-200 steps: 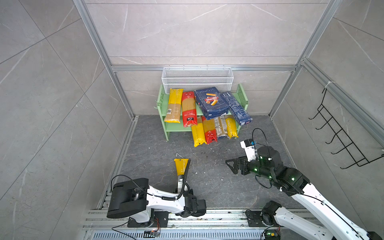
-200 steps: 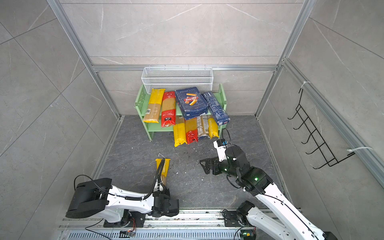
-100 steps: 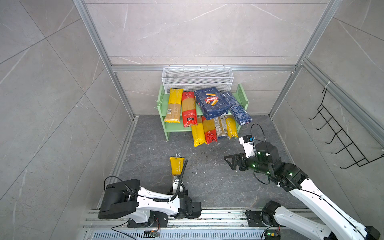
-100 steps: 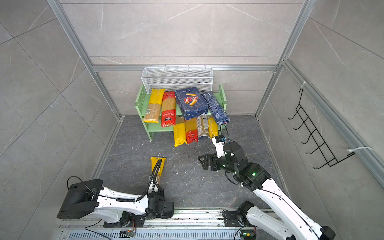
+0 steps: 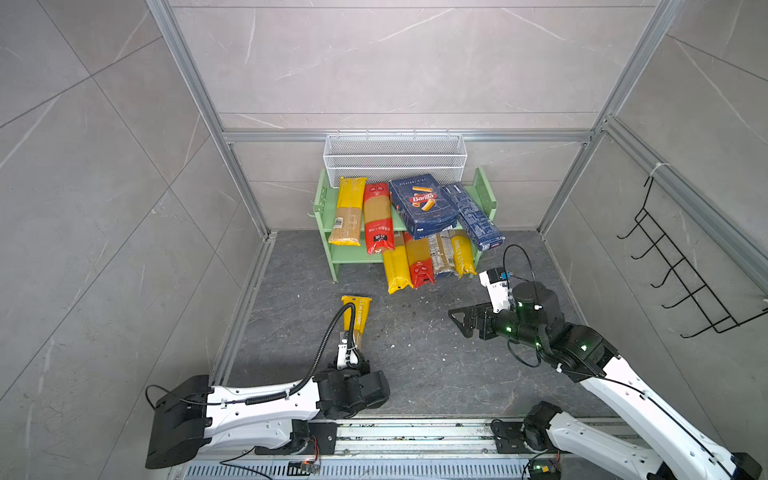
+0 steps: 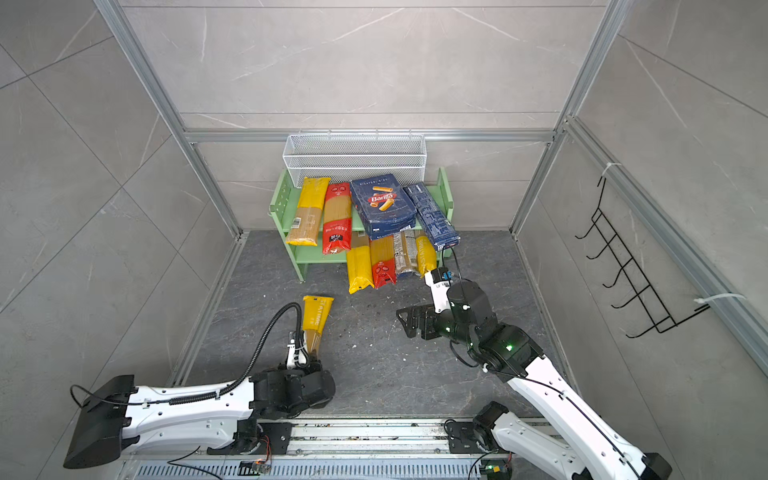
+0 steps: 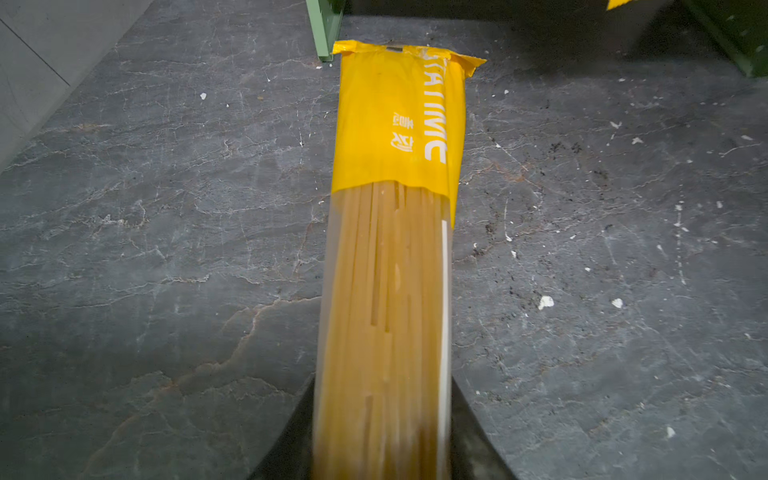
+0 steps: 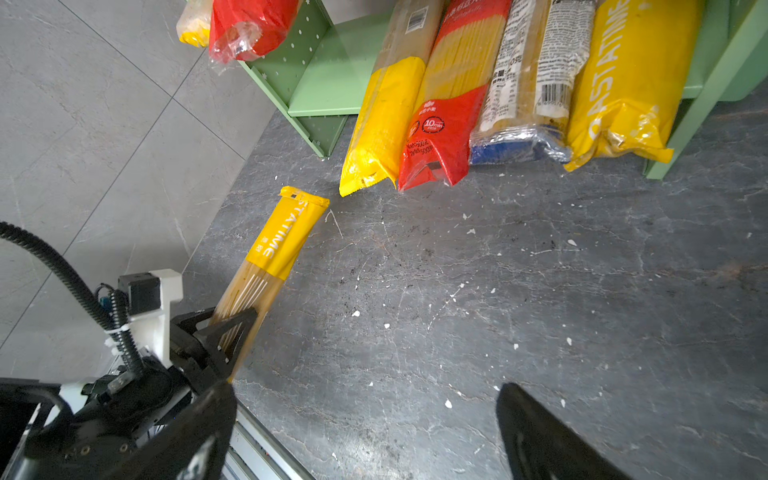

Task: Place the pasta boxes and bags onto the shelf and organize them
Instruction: 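Carry the upright yellow bag toward the lower shelf with left gripper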

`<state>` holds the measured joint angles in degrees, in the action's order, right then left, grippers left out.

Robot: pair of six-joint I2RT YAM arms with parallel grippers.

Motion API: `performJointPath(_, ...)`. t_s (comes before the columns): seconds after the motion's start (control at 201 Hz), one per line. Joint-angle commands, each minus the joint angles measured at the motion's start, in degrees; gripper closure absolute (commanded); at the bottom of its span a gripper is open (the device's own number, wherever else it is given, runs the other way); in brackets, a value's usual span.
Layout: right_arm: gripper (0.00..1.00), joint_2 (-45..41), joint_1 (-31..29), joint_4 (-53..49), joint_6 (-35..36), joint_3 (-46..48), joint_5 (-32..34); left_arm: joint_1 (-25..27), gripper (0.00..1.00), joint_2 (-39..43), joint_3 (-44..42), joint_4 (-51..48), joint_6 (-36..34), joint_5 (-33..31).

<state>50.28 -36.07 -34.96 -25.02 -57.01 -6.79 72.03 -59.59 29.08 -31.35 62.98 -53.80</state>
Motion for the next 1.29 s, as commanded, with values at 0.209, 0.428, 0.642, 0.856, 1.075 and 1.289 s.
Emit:
performJointPath(0.209,0.0,0.45,0.22,-0.43,0.58,-1.96,2.02,-10.48,1.0,0.27,2.08,21.68,-24.78,2.57)
performJointPath(0.428,0.0,1.18,0.22,-0.48,1.14,-2.31,2.72,-13.15,1.0,1.11,0.49,29.18,-29.48,3.06)
performJointPath(0.642,0.0,2.48,0.22,-0.23,1.46,-2.55,2.83,-13.14,1.0,3.27,-3.33,32.84,-30.07,1.61)
performJointPath(0.856,0.0,3.93,0.22,0.1,1.69,-3.17,2.69,-13.14,1.0,5.98,-4.66,36.42,-33.98,-0.27)
performJointPath(1.075,0.0,5.97,0.22,1.51,1.25,-3.02,1.4,-14.82,1.0,5.36,-2.91,38.64,-37.75,0.6)
performJointPath(1.289,0.0,9.05,0.22,3.22,1.12,-4.04,-0.32,-18.14,1.0,6.06,-0.95,39.61,-40.34,3.45)
